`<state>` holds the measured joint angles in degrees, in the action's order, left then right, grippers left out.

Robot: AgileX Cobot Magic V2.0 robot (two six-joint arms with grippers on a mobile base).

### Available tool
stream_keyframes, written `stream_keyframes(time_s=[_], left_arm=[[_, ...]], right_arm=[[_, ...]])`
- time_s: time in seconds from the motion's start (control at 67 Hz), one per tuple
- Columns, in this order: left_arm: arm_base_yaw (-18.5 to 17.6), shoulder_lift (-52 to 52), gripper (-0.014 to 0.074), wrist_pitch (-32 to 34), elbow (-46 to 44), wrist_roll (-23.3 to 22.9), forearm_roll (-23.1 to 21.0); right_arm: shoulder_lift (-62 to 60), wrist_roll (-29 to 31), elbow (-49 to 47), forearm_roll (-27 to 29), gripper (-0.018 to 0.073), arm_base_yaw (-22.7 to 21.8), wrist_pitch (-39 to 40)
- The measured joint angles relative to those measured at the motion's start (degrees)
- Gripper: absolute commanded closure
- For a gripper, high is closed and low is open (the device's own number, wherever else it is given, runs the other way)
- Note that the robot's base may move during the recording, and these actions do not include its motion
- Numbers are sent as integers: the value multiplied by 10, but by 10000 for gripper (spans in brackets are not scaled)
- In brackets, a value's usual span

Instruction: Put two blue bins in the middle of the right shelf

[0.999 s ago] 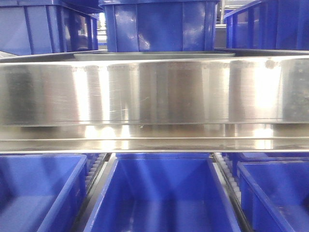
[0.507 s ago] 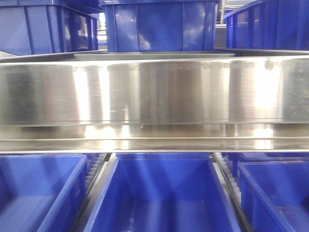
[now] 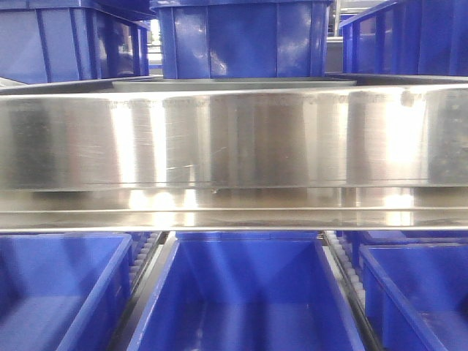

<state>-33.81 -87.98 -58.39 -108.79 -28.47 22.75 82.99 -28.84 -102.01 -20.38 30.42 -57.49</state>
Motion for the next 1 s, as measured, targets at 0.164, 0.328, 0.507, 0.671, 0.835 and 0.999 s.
stream_keyframes(time_s=[0.164, 0.328, 0.507, 0.671, 0.835, 0.999], left_arm=[[0, 0, 707, 0, 0, 0, 0], [0, 0, 707, 0, 0, 0, 0], [0, 0, 707, 0, 0, 0, 0], [0, 0, 707, 0, 0, 0, 0], [0, 0, 707, 1, 0, 0, 0], [0, 0, 707, 1, 0, 0, 0]], right_arm=[[0, -5, 0, 0, 725, 0, 3], [0, -14, 0, 0, 725, 0, 3], [0, -17, 0, 0, 725, 0, 3], [0, -17, 0, 0, 725, 0, 3], [0, -19, 0, 0, 725, 0, 3], [0, -19, 0, 0, 725, 0, 3]])
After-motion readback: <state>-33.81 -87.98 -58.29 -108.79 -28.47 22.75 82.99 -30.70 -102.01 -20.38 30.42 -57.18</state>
